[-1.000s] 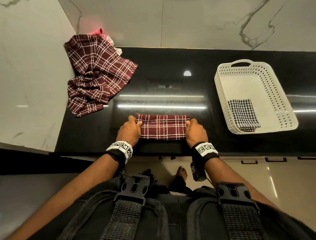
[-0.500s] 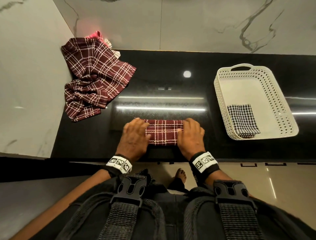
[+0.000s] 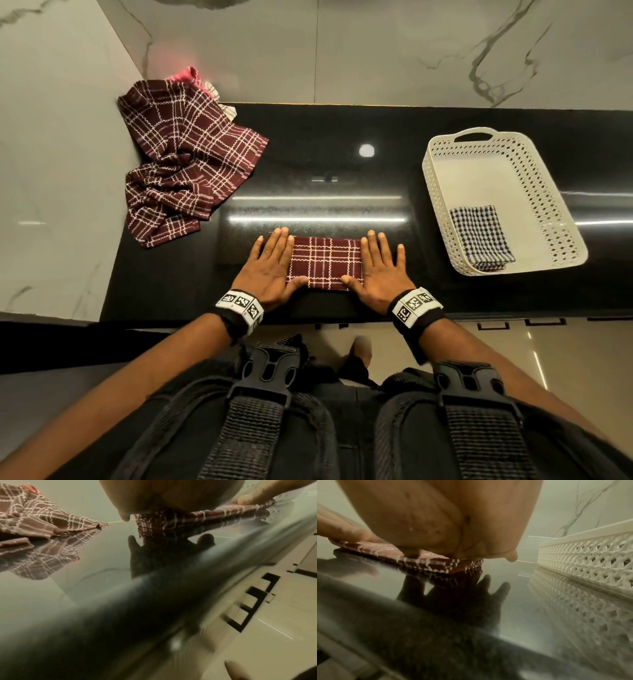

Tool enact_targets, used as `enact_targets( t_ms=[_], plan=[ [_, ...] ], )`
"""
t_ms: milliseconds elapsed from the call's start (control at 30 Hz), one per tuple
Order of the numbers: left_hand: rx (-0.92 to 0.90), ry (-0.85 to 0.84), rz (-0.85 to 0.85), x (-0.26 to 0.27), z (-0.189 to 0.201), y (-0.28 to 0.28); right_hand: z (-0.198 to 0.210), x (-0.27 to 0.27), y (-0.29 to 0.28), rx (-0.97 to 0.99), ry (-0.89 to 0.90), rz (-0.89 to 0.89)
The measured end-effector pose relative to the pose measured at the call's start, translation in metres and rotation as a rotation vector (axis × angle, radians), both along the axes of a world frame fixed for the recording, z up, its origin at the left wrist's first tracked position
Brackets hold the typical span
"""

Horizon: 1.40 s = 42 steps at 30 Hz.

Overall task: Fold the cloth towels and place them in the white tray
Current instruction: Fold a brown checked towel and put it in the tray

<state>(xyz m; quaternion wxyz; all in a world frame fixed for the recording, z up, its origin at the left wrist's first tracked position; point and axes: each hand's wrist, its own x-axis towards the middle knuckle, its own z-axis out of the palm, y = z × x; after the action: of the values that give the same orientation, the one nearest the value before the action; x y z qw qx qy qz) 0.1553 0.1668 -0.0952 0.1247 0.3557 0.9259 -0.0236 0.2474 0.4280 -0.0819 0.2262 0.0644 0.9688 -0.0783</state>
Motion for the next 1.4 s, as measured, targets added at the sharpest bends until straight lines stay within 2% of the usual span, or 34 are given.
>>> enact_targets(
  t_ms=[133,200,267,367,433,533,633,700,867,967,1300,1367,1400],
  plan=[
    [0.092,0.065,-0.033,0.001,0.022,0.007,0.011,0.000,-0.007,-0.071,0.096,0.017],
    [0.182,0.090,-0.151,0.019,0.027,0.017,0.013,0.002,-0.008,-0.093,0.121,0.037],
    [0.169,0.042,-0.274,0.041,0.023,0.023,0.012,0.008,-0.009,-0.094,0.115,-0.014],
    [0.089,-0.003,-0.229,0.046,0.013,0.019,0.011,0.026,-0.015,-0.056,0.187,-0.143],
    [0.102,0.024,-0.163,0.037,0.015,0.013,0.015,0.042,-0.027,-0.003,0.249,-0.138],
    [0.146,-0.004,-0.136,0.027,0.017,-0.002,0.018,0.067,-0.055,-0.075,0.256,-0.052],
    [0.221,-0.020,-0.265,0.031,0.011,-0.021,0.019,0.076,-0.068,-0.198,0.303,0.037],
    [0.200,-0.052,-0.334,0.040,0.004,-0.033,0.018,0.071,-0.067,-0.270,0.342,0.115],
    [0.109,0.012,-0.321,0.056,-0.016,-0.040,0.009,0.036,-0.049,-0.138,0.061,0.372],
    [0.154,0.052,-0.285,0.060,-0.016,-0.036,0.000,0.034,-0.038,-0.089,0.050,0.433],
    [0.508,-0.014,-0.192,0.069,-0.009,-0.037,-0.014,0.066,-0.052,-0.215,0.309,0.301],
    [0.586,-0.065,-0.126,0.067,-0.002,-0.037,-0.009,0.059,-0.053,-0.315,0.308,0.182],
    [0.622,-0.112,-0.073,0.065,0.004,-0.036,-0.005,0.053,-0.053,-0.398,0.290,0.067]
  ],
)
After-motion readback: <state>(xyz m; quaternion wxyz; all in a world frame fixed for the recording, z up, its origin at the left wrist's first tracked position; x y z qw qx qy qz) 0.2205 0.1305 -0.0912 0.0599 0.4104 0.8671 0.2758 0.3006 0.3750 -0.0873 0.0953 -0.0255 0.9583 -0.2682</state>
